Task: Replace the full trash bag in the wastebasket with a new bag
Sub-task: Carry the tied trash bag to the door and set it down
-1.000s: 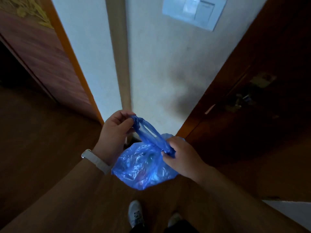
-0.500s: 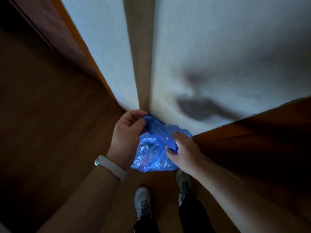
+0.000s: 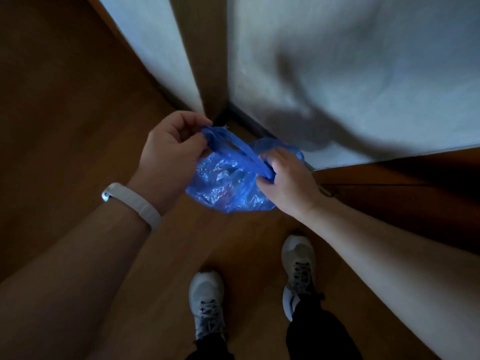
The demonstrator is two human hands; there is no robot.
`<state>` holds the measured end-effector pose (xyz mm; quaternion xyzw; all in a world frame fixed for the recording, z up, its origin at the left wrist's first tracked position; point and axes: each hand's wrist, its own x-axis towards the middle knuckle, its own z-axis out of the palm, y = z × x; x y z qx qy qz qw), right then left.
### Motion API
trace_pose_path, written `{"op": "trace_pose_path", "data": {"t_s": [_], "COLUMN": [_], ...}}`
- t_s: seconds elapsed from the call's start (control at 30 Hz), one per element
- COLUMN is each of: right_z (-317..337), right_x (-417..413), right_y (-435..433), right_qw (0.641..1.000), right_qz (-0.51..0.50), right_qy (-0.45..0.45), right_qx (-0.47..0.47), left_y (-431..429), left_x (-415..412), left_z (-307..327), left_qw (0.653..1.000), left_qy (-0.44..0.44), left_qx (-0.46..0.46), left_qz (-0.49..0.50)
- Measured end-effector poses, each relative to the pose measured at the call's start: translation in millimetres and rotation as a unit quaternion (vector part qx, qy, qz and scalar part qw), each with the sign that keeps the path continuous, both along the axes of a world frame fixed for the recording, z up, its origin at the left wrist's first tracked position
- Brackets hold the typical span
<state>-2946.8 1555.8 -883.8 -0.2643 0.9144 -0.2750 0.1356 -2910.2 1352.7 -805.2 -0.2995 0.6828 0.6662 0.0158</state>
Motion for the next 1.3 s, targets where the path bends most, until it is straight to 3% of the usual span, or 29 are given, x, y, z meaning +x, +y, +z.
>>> {"op": "trace_pose_path", "data": {"t_s": [0.33, 0.63, 0.8, 1.0, 1.1, 1.3], "right_z": [-95, -37, 37, 162, 236, 386], "right_x": [-21, -22, -32, -42, -40, -20], "right_y": [6, 19, 16, -2, -8, -14], "right_qw": [0.996, 0.992, 0.991, 0.981, 0.975, 0.969], "right_qz": [0.036, 0.058, 0.065, 0.092, 0.115, 0.105], "right_qy": [-0.034, -0.033, -0.003, 0.034, 0.049, 0.059], "right_qx": [0.078, 0.111, 0.119, 0.166, 0.185, 0.215], "left_y": [4, 2, -12, -34, -40, -40], "left_x": [-18, -14, -5, 7, 12, 35], "left_z": [-103, -88, -32, 81, 152, 289], "left_qw": [0.991, 0.979, 0.96, 0.869, 0.835, 0.809], "left_qy": [-0.081, -0.111, -0.082, -0.029, -0.022, -0.017], "left_qx": [-0.095, -0.148, -0.193, -0.367, -0.425, -0.469], "left_qz": [-0.049, -0.082, -0.188, -0.33, -0.349, -0.354]}}
